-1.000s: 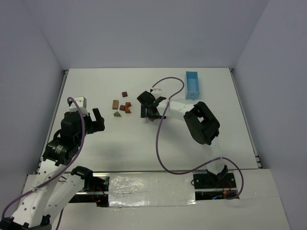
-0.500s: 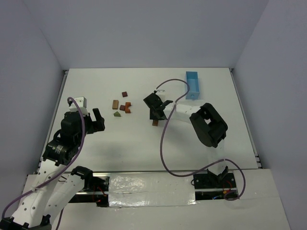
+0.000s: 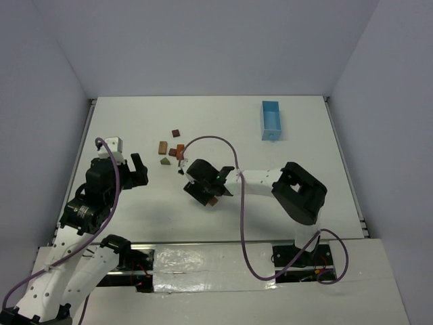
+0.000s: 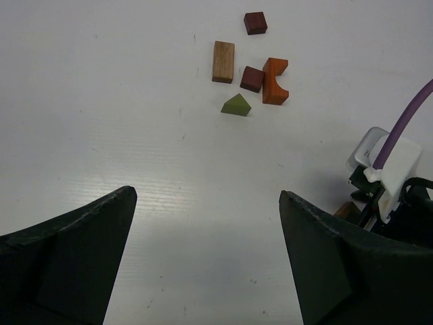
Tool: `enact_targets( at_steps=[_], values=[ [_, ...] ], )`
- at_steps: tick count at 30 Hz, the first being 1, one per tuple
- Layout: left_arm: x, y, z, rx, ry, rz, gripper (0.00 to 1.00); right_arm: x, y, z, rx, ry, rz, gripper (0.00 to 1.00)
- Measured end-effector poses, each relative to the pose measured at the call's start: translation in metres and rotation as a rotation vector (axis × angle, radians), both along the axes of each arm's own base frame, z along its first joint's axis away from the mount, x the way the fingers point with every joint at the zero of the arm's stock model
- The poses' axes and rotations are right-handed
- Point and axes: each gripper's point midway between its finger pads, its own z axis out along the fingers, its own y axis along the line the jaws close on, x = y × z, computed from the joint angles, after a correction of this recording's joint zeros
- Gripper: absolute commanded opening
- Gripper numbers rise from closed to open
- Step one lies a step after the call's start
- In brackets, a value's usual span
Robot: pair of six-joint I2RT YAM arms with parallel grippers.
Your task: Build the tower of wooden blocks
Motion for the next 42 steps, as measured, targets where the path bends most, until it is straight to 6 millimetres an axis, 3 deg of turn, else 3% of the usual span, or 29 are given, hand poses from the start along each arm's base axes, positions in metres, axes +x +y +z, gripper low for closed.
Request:
enact_targets(
  at_steps=[1, 2, 6, 12, 15, 18, 20, 24, 35, 38, 42],
  values=[
    [0.0, 0.0, 0.0, 0.0, 0.0, 0.0, 0.99, 0.0, 0.0, 0.001, -0.007, 0.001, 0.018, 0.97],
    [0.0, 0.0, 0.0, 0.0, 0.0, 0.0, 0.99, 0.0, 0.0, 0.003, -0.008, 0.001, 0.025, 1.0],
    [0.0, 0.0, 0.0, 0.0, 0.0, 0.0, 0.99, 0.001, -0.008, 0.006, -0.017, 0.007, -0.053, 1.0],
    [0.0, 0.0, 0.0, 0.0, -0.002, -0.001, 1.0, -0.004, -0.021, 0.034, 0.153, 0.062, -0.628, 1.0],
    [0.0, 0.0, 0.0, -0.001, -0.002, -0.001, 1.0, -0.024, -0.017, 0.049, 0.279, 0.102, -0.882, 1.0],
    [-0.001, 0.0, 0.002, -0.002, -0.007, -0.003, 0.99, -0.054, -0.023, 0.047, 0.281, 0.142, -1.111, 1.0],
    [-0.001, -0.002, 0.002, -0.003, -0.008, -0.008, 0.99, -0.063, -0.022, 0.044, 0.268, 0.15, -1.235, 1.0],
    [-0.003, -0.003, 0.005, -0.006, -0.021, -0.016, 0.99, -0.053, -0.012, 0.034, 0.289, 0.148, -1.412, 1.0],
    [-0.007, -0.01, 0.01, -0.013, -0.044, -0.048, 1.0, -0.008, -0.029, 0.018, 0.331, 0.146, -1.61, 0.96],
    [-0.007, -0.01, 0.01, -0.013, -0.043, -0.05, 1.0, -0.006, -0.022, 0.003, 0.286, 0.152, -1.616, 0.96],
    [-0.007, -0.01, 0.01, -0.014, -0.045, -0.05, 1.0, -0.012, -0.018, 0.001, 0.269, 0.157, -1.602, 0.91]
  ],
)
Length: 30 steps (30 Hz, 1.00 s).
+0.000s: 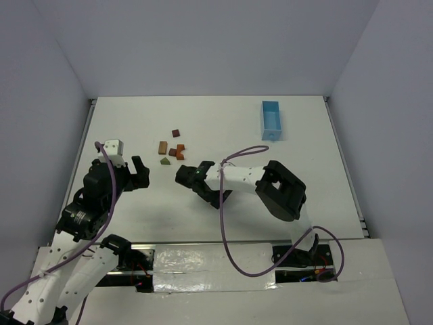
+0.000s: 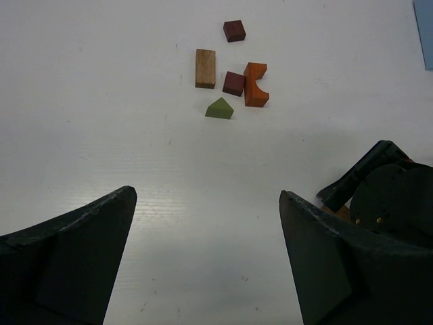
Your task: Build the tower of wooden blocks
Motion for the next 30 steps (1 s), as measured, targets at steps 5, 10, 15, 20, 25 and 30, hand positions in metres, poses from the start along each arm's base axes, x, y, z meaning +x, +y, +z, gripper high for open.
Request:
enact_targets(
  at_steps=[5, 10, 15, 20, 25, 30],
  values=[
    [0.0, 0.0, 0.0, 0.0, 0.0, -0.002, 0.99, -0.004, 0.001, -0.001, 0.0, 0.008, 0.003, 0.74],
    [0.0, -0.001, 0.0, 0.0, 0.0, -0.002, 1.0, -0.005, 0.0, -0.002, -0.002, 0.012, 0.008, 0.48],
    [0.0, 0.0, 0.0, 0.002, 0.0, -0.001, 0.99, 0.002, 0.003, -0.001, -0.01, -0.004, 0.116, 0.41],
    [0.0, -0.001, 0.0, 0.005, -0.001, -0.002, 1.0, 0.029, -0.003, 0.004, -0.097, -0.084, 0.411, 0.36],
    [0.0, -0.001, 0.0, 0.008, -0.002, 0.001, 0.99, 0.061, -0.03, 0.007, -0.204, -0.086, 0.614, 0.36],
    [0.0, 0.001, 0.0, 0.011, -0.003, 0.009, 1.0, 0.076, -0.034, 0.006, -0.203, -0.087, 0.715, 0.39]
  ],
)
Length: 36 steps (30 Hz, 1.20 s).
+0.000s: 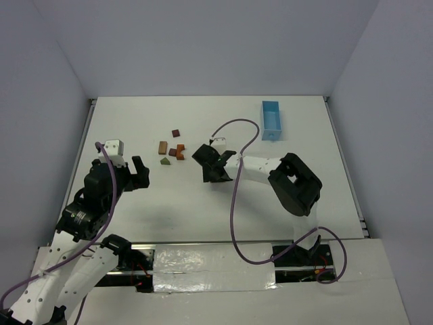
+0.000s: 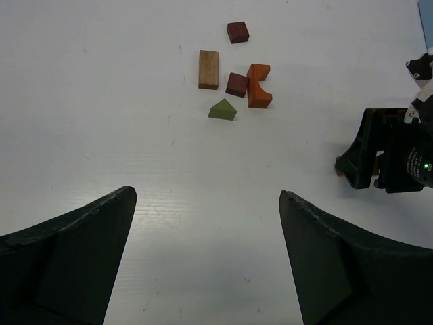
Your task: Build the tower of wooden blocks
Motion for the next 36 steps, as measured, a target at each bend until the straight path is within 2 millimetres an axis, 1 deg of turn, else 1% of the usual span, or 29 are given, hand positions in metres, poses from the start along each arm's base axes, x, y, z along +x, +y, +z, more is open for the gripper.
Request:
enact_targets(
  at_steps=[6, 7, 14, 16, 17, 19, 24, 28, 30, 31, 36],
  values=[
    [0.0, 0.0, -0.001, 0.002, 0.003, 0.0, 0.99, -0.005, 0.01, -0.001, 0.02, 0.032, 0.076, 0.43],
    [0.001, 0.0, -0.001, 0.002, 0.005, 0.0, 0.99, -0.006, 0.011, -0.001, 0.025, 0.037, 0.08, 0.45],
    [0.001, 0.0, -0.002, 0.003, 0.007, 0.0, 0.99, -0.011, 0.017, -0.003, 0.066, 0.064, 0.066, 0.47],
    [0.001, 0.0, -0.002, 0.003, 0.007, 0.0, 1.0, -0.013, 0.018, -0.003, 0.078, 0.072, 0.056, 0.54],
    [0.001, 0.0, -0.002, 0.003, 0.007, 0.0, 1.0, -0.013, 0.019, -0.004, 0.084, 0.075, 0.052, 0.61],
    [0.001, 0.0, -0.002, 0.003, 0.007, 0.0, 0.99, -0.014, 0.019, -0.004, 0.09, 0.078, 0.043, 0.67],
    [0.001, 0.0, -0.002, 0.004, 0.007, 0.0, 0.99, -0.016, 0.019, -0.004, 0.095, 0.083, 0.026, 0.71],
    [0.001, 0.0, -0.002, 0.003, 0.007, 0.0, 1.0, -0.02, 0.018, -0.006, 0.088, 0.094, 0.023, 0.78],
    [0.001, 0.0, -0.002, 0.003, 0.007, 0.0, 1.0, -0.023, 0.018, -0.006, 0.084, 0.101, 0.023, 0.85],
    [0.001, 0.0, -0.002, 0.004, 0.008, 0.0, 0.99, -0.023, 0.018, -0.007, 0.083, 0.103, 0.023, 0.99],
    [0.002, -0.001, -0.005, 0.009, 0.021, 0.001, 0.99, -0.026, 0.017, -0.004, 0.084, 0.11, 0.021, 1.0]
  ],
)
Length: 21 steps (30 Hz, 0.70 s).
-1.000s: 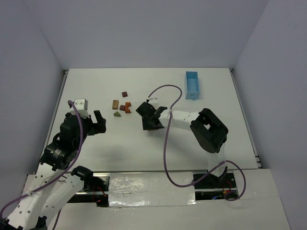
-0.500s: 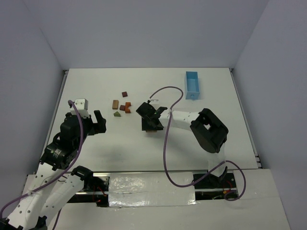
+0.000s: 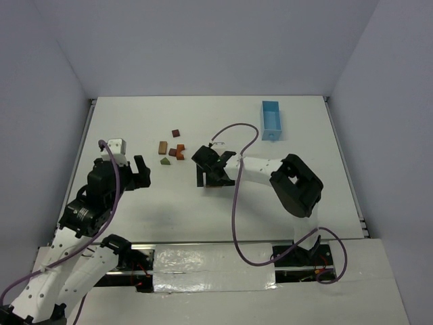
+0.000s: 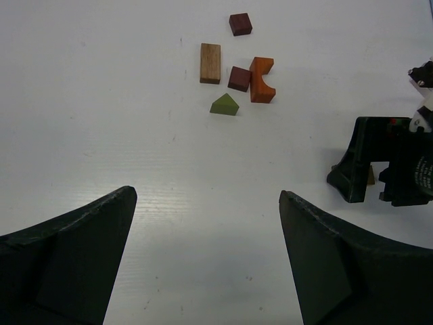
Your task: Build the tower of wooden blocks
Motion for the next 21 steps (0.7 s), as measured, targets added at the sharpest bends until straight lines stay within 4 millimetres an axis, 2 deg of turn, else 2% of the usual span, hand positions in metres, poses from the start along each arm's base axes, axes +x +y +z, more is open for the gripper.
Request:
enact_targets(
  at_steps=[3, 5, 7, 9, 12, 14, 17, 21],
  values=[
    [0.003, -0.001, -0.007, 0.011, 0.029, -0.001, 1.0, -0.002, -0.003, 0.012, -0.001, -0.004, 0.006, 1.0],
    [0.007, -0.003, -0.013, 0.023, 0.059, 0.0, 0.99, -0.001, -0.004, 0.034, 0.022, -0.033, 0.009, 1.0],
    [0.012, -0.007, -0.02, 0.036, 0.115, -0.006, 0.99, 0.0, -0.005, 0.067, 0.075, -0.086, 0.01, 1.0],
    [0.025, -0.016, -0.02, 0.04, 0.162, -0.022, 0.99, -0.002, -0.009, 0.109, 0.16, -0.157, 0.009, 1.0],
    [0.059, -0.034, -0.02, 0.037, 0.244, -0.029, 0.99, -0.015, -0.023, 0.167, 0.291, -0.265, 0.012, 1.0],
    [0.087, -0.044, -0.023, 0.035, 0.285, -0.019, 0.99, -0.023, -0.033, 0.191, 0.354, -0.316, 0.012, 1.0],
    [0.132, -0.055, -0.04, 0.028, 0.345, 0.03, 0.99, -0.034, -0.043, 0.196, 0.389, -0.334, 0.019, 1.0],
    [0.191, -0.062, -0.08, 0.051, 0.44, 0.094, 0.97, -0.054, -0.052, 0.16, 0.38, -0.267, 0.054, 1.0]
  ],
)
